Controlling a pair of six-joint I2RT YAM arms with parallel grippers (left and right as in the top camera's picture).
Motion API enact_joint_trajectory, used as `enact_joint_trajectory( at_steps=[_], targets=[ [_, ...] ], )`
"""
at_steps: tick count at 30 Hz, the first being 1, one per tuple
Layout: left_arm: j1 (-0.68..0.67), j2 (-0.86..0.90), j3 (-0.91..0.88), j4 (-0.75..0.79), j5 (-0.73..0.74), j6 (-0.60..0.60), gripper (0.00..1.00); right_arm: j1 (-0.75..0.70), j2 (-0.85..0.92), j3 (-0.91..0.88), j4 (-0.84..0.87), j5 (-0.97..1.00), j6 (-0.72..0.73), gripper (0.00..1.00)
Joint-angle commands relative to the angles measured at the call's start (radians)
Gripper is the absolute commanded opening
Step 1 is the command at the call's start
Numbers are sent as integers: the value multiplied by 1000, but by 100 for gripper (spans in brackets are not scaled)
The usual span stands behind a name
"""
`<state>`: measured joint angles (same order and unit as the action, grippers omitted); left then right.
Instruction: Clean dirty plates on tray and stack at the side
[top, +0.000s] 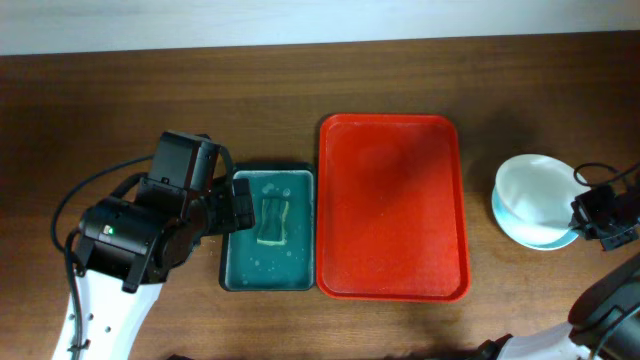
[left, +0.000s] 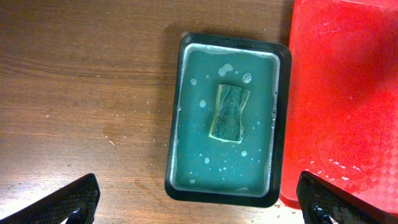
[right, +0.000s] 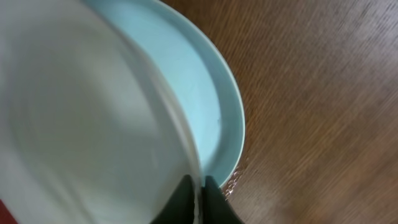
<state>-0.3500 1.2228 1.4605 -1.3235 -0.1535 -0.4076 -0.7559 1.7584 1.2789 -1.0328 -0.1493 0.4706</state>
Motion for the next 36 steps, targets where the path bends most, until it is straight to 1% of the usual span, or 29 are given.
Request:
enact_joint_trajectory(
  at_steps=[1, 2, 3, 4, 6, 10, 12, 15, 17, 18, 19, 21, 25, 29, 32, 33, 36],
  targets=[
    [6, -11, 2, 2, -7, 16, 99, 3, 18, 2, 0, 26, -18, 52],
    [6, -11, 2, 2, -7, 16, 99, 3, 8, 3, -17, 18, -18, 57],
    [6, -11, 2, 2, -7, 16, 99, 3, -5, 4, -31, 12, -18, 59],
    [6, -11, 2, 2, -7, 16, 99, 3, -25, 6, -39, -5, -23, 59],
    [6, -11, 2, 2, -7, 16, 99, 3, -108, 10, -53, -103, -75, 59],
    [6, -11, 2, 2, -7, 16, 99, 54, -372, 10, -91, -353, -180, 60],
    [6, -11, 2, 2, -7, 16, 99, 130, -532, 10, -117, -423, -206, 60],
    [6, -11, 2, 2, -7, 16, 99, 311, -761, 10, -159, -427, -277, 61],
    [6, -11, 2, 2, -7, 16, 99, 458, -900, 10, -164, -426, -312, 66],
    [6, -11, 2, 2, -7, 16, 99, 545, -982, 10, -164, -419, -317, 79],
    [6, -11, 2, 2, -7, 16, 99, 586, -1024, 10, -164, -417, -317, 98],
    [6, -11, 2, 2, -7, 16, 99, 671, -1128, 10, -166, -416, -317, 98],
    [6, -11, 2, 2, -7, 16, 99, 704, -1236, 10, -172, -415, -317, 98],
    [6, -11, 2, 2, -7, 16, 99, 704, -1268, 10, -211, -415, -318, 98],
    [6, -11, 2, 2, -7, 16, 99, 704, -1268, 10, -180, -320, -328, 98],
    [6, -11, 2, 2, -7, 16, 99, 704, -1268, 10, -164, -301, -357, 98],
    [6, -11, 2, 2, -7, 16, 99, 704, -1268, -21, -86, -279, -537, 98]
  ],
)
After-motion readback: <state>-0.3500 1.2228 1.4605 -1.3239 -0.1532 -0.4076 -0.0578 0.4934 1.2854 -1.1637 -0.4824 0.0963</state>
